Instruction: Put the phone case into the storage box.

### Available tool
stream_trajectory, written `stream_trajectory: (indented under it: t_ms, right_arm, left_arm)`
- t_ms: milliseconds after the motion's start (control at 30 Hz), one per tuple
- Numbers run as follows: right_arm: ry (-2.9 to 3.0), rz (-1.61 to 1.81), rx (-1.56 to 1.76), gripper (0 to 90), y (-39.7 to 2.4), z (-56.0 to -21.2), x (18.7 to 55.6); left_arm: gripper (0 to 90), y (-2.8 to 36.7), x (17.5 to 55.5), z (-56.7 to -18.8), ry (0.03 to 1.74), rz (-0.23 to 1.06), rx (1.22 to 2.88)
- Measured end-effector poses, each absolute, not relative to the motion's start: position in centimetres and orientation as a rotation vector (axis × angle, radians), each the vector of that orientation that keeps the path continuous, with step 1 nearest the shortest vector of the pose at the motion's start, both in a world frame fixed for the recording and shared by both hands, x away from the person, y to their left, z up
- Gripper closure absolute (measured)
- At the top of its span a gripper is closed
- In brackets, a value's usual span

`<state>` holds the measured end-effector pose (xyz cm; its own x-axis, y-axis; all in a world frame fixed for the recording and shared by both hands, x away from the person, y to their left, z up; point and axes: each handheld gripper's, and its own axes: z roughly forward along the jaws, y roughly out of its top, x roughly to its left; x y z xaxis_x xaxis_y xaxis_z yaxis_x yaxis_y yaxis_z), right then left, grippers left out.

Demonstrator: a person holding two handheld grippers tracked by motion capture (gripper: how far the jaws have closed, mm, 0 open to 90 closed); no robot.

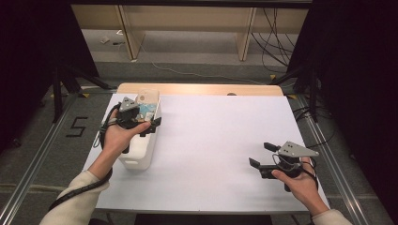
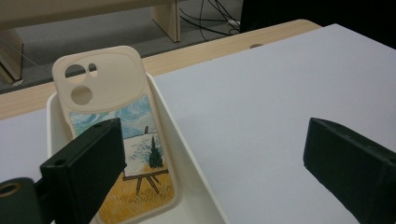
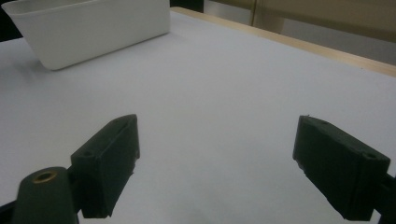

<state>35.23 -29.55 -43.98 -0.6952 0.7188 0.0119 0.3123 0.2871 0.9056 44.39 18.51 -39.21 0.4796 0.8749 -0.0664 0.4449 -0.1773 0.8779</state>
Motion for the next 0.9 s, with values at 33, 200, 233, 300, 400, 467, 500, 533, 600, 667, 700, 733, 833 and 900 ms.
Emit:
stream_trajectory:
  t_ms: [33, 200, 233, 300, 400, 467, 500, 533, 600, 667, 700, 733, 833, 900]
  right_arm:
    - [2.162, 1.383, 0.927, 15.5, -29.6, -44.0, 35.2]
    - [2.162, 1.383, 0.929, 15.5, -29.6, -44.0, 35.2]
    - [2.162, 1.383, 0.929, 15.5, -29.6, -44.0, 35.2]
    - [2.162, 1.383, 0.926, 15.5, -29.6, -44.0, 35.2]
    - [2.163, 1.382, 0.927, 15.5, -29.6, -44.0, 35.2]
    - [2.162, 1.382, 0.928, 15.5, -29.6, -44.0, 35.2]
    - [2.162, 1.382, 0.928, 15.5, -29.6, -44.0, 35.2]
    - [2.163, 1.381, 0.927, 15.5, -29.6, -44.0, 35.2]
    - [2.163, 1.382, 0.927, 15.5, -29.5, -44.0, 35.2]
    - [2.163, 1.382, 0.927, 15.5, -29.5, -44.0, 35.2]
    - [2.163, 1.381, 0.926, 15.5, -29.6, -43.9, 35.2]
    - [2.163, 1.382, 0.927, 15.5, -29.6, -44.0, 35.2]
    - [2.163, 1.382, 0.927, 15.5, -29.6, -44.0, 35.2]
    - [2.164, 1.382, 0.926, 15.5, -29.6, -44.0, 35.2]
  left_arm:
    - [5.0, 18.5, 44.2, -39.3, 1.11, 0.578, 1.798]
    - [5.1, 18.3, 43.4, -39.2, 1.078, 0.568, 1.787]
    - [5.2, 18.2, 43.2, -39.2, 1.066, 0.564, 1.784]
    - [5.3, 18.0, 42.7, -39.3, 1.051, 0.557, 1.783]
    - [5.3, 17.7, 41.9, -39.4, 1.028, 0.546, 1.786]
    - [5.6, 17.5, 41.5, -39.5, 1.018, 0.539, 1.781]
    - [5.6, 17.5, 41.2, -39.5, 1.016, 0.529, 1.777]
    - [5.7, 17.4, 41.0, -39.6, 1.013, 0.52, 1.776]
    - [5.7, 17.4, 40.7, -39.7, 1.002, 0.512, 1.783]
    - [5.7, 17.3, 40.4, -39.9, 0.997, 0.508, 1.783]
    - [5.7, 17.3, 40.2, -39.9, 0.993, 0.507, 1.786]
    - [5.9, 17.3, 40.1, -40.0, 0.988, 0.506, 1.787]
    - [6.3, 17.1, 39.6, -40.1, 0.974, 0.502, 1.789]
    - [6.3, 17.1, 39.4, -40.3, 0.966, 0.498, 1.791]
